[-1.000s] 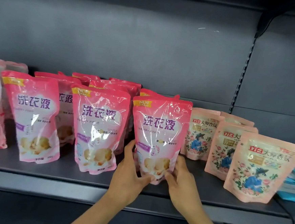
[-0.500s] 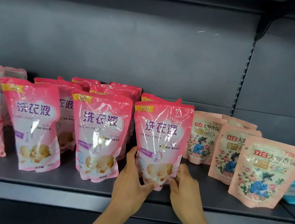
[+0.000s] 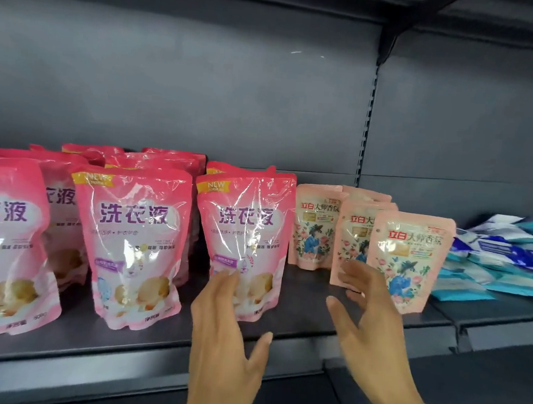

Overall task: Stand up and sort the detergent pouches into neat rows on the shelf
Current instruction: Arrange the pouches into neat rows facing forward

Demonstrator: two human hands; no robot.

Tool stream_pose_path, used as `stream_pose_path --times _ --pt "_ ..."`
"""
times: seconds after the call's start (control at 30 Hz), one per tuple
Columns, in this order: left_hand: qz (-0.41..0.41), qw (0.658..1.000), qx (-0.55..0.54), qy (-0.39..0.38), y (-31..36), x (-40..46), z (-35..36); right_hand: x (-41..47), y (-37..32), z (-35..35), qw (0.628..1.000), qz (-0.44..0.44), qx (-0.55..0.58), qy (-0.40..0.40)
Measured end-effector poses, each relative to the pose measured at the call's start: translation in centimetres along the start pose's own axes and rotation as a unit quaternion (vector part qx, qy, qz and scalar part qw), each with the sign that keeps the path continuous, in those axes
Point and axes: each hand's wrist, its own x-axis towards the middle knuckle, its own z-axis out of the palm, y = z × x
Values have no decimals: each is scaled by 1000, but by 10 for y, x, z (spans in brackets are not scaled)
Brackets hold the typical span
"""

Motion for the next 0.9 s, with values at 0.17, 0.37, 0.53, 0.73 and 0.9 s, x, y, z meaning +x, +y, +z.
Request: stream_pose_path --times 0.17,0.37,0.53,0.73,0.9 --pt "46 996 -30 -72 32 3 19 10 4 -65 993 2 -40 108" --pt "27 989 -27 -140 62 41 52 73 27 -119 991 -5 -31 133" --pt "28 996 -13 -82 81 106 90 162 39 -138 997 -39 -17 63" --pt "-7 999 38 -16 84 177 124 266 58 -112 983 18 -47 -176" --pt "-49 993 106 -24 82 215 140 310 71 -82 925 10 -170 -339"
